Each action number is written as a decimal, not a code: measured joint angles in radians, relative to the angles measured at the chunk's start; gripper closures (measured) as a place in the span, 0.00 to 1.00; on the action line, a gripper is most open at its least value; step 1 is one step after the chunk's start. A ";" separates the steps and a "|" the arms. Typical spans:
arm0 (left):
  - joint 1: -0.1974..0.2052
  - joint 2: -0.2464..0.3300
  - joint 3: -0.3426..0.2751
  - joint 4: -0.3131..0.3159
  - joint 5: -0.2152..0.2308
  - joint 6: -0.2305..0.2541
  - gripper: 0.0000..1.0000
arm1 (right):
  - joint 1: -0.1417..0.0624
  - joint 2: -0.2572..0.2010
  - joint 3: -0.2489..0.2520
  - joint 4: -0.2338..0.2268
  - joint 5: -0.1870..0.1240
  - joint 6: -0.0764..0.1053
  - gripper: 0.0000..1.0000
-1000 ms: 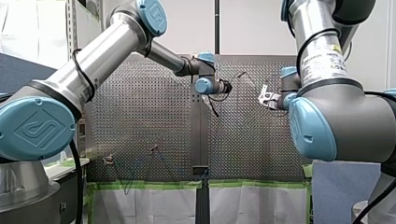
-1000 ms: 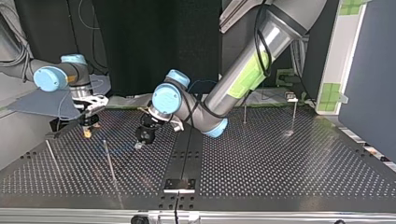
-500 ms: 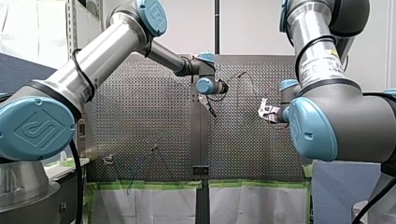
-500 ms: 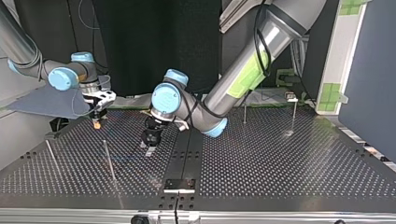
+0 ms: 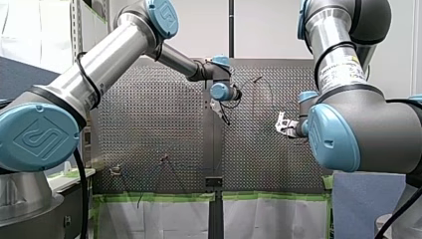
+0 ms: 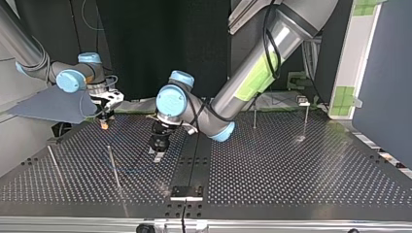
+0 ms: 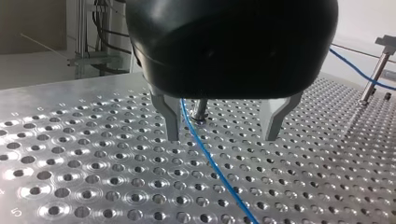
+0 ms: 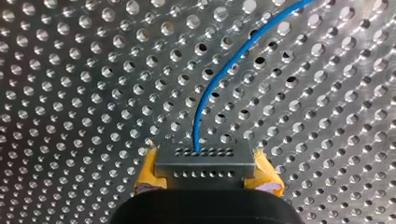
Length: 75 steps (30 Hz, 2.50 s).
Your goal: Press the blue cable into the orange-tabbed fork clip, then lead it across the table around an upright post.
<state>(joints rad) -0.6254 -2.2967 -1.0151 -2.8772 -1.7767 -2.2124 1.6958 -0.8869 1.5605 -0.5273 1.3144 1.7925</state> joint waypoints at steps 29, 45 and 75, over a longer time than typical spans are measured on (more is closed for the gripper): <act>-0.010 -0.044 0.000 -0.010 -0.051 0.011 0.16 | 0.001 0.165 0.012 -0.046 0.094 -0.065 1.00; -0.007 -0.045 0.000 -0.035 -0.084 0.033 0.16 | -0.029 0.261 0.011 -0.103 0.093 -0.096 1.00; -0.002 -0.045 -0.001 -0.093 -0.084 0.050 0.16 | -0.035 0.368 -0.016 -0.149 0.092 -0.108 1.00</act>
<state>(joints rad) -0.6277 -2.3412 -1.0158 -2.9704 -1.8607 -2.1623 1.6610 -0.5193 1.5441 -0.6766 1.4067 1.6849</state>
